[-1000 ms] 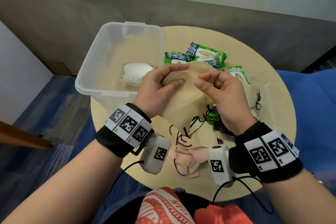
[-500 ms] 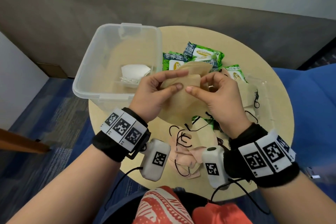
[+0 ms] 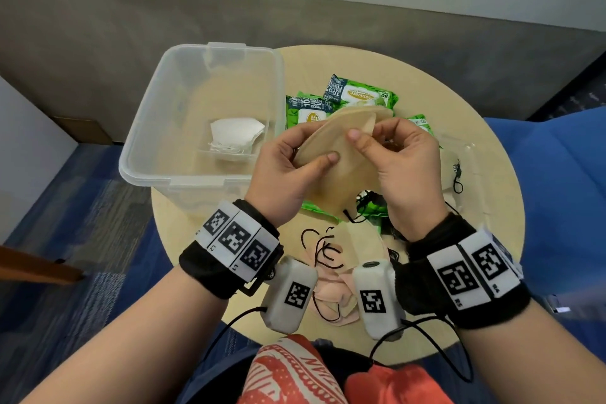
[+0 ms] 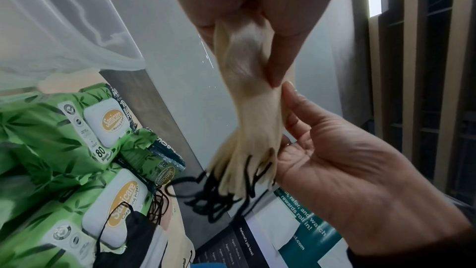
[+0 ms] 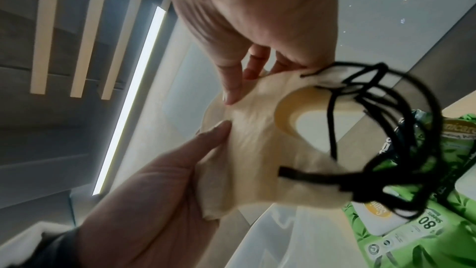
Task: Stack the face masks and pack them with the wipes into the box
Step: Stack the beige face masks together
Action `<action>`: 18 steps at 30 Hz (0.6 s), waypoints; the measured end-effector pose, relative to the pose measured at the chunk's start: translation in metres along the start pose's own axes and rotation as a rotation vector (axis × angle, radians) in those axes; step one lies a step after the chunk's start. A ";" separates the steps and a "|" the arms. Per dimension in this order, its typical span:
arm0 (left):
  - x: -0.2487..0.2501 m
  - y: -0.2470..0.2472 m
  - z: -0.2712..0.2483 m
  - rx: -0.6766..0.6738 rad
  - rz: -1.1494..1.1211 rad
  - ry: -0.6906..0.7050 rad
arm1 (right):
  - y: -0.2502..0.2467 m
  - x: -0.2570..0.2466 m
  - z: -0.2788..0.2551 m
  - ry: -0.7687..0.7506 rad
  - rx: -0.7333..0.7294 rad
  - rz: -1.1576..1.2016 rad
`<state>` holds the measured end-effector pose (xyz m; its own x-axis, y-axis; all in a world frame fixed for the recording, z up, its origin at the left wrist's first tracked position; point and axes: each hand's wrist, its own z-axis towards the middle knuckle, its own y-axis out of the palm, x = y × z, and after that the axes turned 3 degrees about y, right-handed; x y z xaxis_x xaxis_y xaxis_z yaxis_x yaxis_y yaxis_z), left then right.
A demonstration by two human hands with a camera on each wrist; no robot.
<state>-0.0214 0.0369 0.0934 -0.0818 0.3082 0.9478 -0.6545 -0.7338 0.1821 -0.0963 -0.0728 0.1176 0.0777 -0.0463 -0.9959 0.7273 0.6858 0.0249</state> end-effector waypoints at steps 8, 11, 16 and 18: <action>-0.002 -0.001 0.001 -0.025 -0.001 0.058 | -0.003 0.003 0.002 -0.015 0.016 -0.089; -0.001 -0.002 0.001 -0.069 -0.012 0.073 | -0.004 0.003 0.000 -0.057 0.008 -0.091; 0.002 -0.005 0.003 -0.212 0.010 0.066 | -0.006 0.004 -0.003 -0.226 -0.009 -0.200; 0.003 -0.005 0.004 -0.264 0.040 0.066 | -0.007 0.006 -0.003 -0.267 -0.019 -0.222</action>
<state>-0.0152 0.0392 0.0967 -0.1550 0.3274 0.9321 -0.8223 -0.5656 0.0620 -0.1030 -0.0762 0.1117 0.0963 -0.3828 -0.9188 0.7337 0.6510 -0.1943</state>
